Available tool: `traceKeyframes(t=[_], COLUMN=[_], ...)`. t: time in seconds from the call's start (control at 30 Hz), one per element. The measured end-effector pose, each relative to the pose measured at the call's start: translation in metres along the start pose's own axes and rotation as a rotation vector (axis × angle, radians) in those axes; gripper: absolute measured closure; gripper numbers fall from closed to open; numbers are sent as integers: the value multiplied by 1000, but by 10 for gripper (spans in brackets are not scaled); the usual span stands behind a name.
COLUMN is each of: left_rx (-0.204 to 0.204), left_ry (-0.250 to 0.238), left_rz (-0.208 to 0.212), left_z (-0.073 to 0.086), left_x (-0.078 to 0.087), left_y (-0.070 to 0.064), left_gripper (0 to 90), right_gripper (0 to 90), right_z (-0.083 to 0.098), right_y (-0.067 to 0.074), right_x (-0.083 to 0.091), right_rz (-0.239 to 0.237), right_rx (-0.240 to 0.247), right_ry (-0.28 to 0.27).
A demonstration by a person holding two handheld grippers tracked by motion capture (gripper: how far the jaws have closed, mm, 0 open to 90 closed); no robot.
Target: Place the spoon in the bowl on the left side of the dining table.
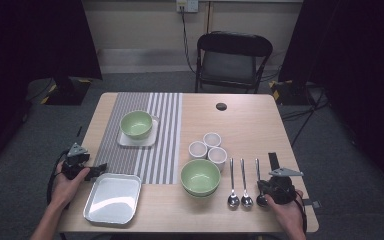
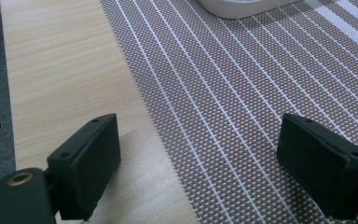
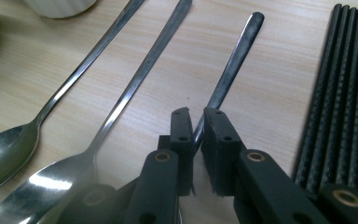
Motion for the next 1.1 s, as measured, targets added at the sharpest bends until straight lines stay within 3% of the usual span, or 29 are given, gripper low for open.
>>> traceKeyframes(t=[0.63,1.1], left_rx=[-1,-2], left_ry=[1,1], left_rz=[0,0], left_z=[0,0], left_x=[0,0], left_y=[0,0], left_gripper=[130,130], right_gripper=[849,851], right_z=[-19,-33], right_y=[-16,-18], right_x=[-16,-29], right_rz=[54,81], right_rx=[-51,-31], right_ry=[-17,-16])
Point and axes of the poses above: each handheld gripper's, and its own axes: x roughly backward along the jaws, z roughly out of its underside, y roughly to its left, the point moved 9 cm from there along -x, roughly forward along the jaws, and after that the axes turned 4 degrees about -z, right-handed, at the moved point
